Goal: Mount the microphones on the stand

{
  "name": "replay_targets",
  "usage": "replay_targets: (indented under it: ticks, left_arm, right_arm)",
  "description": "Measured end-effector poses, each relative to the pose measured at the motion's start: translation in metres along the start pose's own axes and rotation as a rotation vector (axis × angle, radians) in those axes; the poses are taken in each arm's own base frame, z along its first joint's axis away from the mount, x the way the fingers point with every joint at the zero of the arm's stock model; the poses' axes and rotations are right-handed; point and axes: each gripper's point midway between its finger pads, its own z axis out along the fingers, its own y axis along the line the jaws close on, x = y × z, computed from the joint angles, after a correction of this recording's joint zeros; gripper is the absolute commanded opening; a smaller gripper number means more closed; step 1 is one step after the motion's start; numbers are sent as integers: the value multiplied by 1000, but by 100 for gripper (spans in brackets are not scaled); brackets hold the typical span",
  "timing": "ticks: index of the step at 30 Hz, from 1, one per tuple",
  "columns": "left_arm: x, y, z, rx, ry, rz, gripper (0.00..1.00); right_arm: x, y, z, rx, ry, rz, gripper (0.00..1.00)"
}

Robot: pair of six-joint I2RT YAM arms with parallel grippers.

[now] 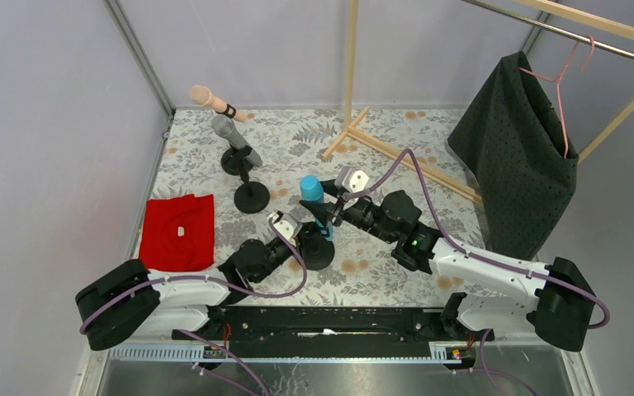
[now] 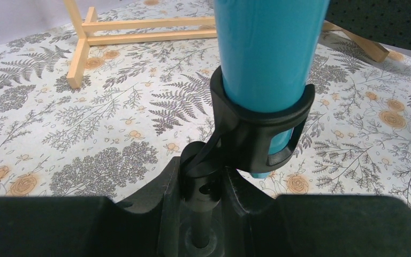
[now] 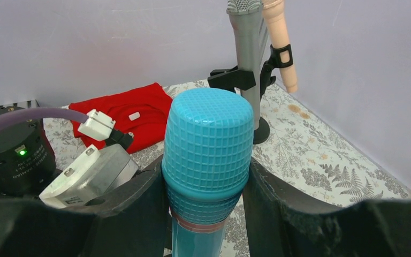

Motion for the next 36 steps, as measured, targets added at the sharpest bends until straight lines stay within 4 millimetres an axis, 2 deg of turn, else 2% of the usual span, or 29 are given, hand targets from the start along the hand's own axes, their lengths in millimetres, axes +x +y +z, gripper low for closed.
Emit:
replay_targets:
  ticks: [18, 36]
  left_arm:
    - [-1, 14, -11, -62, -17, -10, 0]
    - [-2, 17, -11, -76, -24, -22, 0]
  right_arm:
    - [35, 11, 5, -10, 56, 21, 0]
    - [51, 12, 6, -6, 96, 29, 0]
